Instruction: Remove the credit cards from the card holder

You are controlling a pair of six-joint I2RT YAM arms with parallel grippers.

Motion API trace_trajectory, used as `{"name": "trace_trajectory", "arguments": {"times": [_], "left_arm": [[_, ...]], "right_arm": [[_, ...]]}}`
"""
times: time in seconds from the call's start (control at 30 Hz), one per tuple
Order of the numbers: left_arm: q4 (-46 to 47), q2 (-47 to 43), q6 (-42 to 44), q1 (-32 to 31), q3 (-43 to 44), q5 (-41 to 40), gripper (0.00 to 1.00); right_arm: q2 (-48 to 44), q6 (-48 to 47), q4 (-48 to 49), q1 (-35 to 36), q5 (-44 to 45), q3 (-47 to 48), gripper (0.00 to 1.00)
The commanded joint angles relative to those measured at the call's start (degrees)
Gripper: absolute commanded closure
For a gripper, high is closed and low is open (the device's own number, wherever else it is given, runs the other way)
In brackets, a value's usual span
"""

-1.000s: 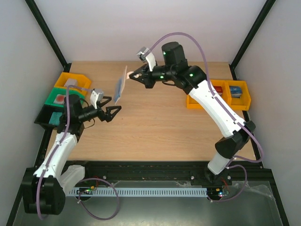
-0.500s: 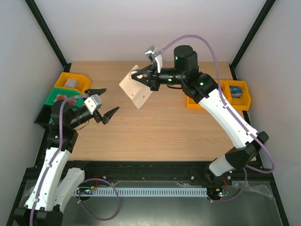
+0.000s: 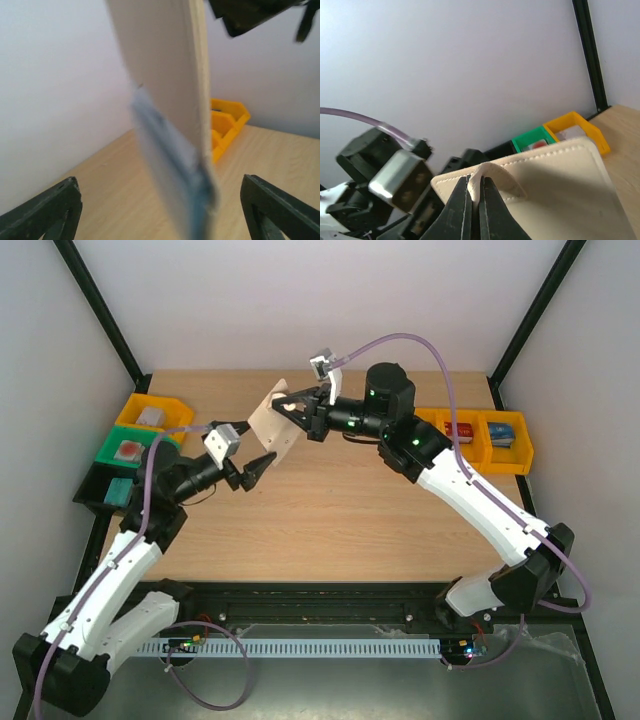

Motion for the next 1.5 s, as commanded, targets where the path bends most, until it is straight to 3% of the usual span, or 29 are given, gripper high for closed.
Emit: {"name": "trace_trajectory", "arguments": {"times": [0.0,0.17,0.37,0.4,0.47,0.53,0.67,0.73,0.8,0.93,1.0,1.1,1.27,1.37,1.47], "left_arm": [[4.26,2.34,2.46,-2.1,0.87,-7.94,0.16],[6.86,3.29,3.94,-3.53,0.19,-11.99,0.31],[7.9,1.64,5.27,-3.54,-0.74,-13.73,0.95],[7.86,1.05,6.31,-3.54,-1.12,-15.29,0.97],[9.17,0.08,10.89,-3.54,-2.55,-19.94,0.98],[12.15,-0.34,21.11,-3.54,-4.49,-25.88,0.98],[26.71,-0.75,58.09,-3.45,-10.86,-32.47,0.98],[33.17,-0.61,73.16,-3.37,-13.53,-29.87,0.98],[36.13,-0.93,83.01,-3.41,-14.92,-25.47,0.98],[35.94,-1.0,96.27,-3.75,-16.41,-19.36,0.98],[36.43,-0.87,99.54,-4.03,-17.21,-17.53,0.98],[36.76,-0.69,100.44,-5.14,-17.12,-17.27,0.98],[36.99,-0.78,100.42,-5.98,-17.18,-17.46,0.98],[37.07,-0.97,100.28,-6.17,-17.29,-17.71,0.98],[36.57,-1.19,99.91,-6.24,-17.31,-18.27,0.98]], "right_arm": [[-0.74,2.91,8.55,1.42,1.46,0.97,0.98],[1.05,3.68,9.22,2.58,1.17,3.18,0.98],[0.92,3.61,7.99,2.71,1.55,2.83,0.98],[0.7,3.2,6.9,2.49,2.12,2.93,0.98],[0.18,3.43,3.92,0.85,3.58,3.27,0.96],[-0.39,6.4,1.37,-3.09,3.21,2.47,0.78],[-1.59,15.52,2.54,-12.9,-2.26,-0.66,0.41],[-0.72,14.82,-0.56,-13.49,-1.99,0.92,0.26],[1.08,14.62,-3.11,-13.13,-2.15,2.53,0.15],[3.38,11.96,-4.47,-8.76,-1.23,3.25,0.1],[5.56,10.41,-6.43,-5.57,-2.5,4.59,0.01],[8.81,7.04,-13.0,-3.02,-2.11,8.62,0.01],[9.66,7.8,-10.21,-1.04,-6.09,6.38,0.02],[10.63,6.21,-12.54,-0.53,-7.45,6.86,0.13],[10.55,5.87,-11.86,-0.49,-11.26,6.2,0.42]]}}
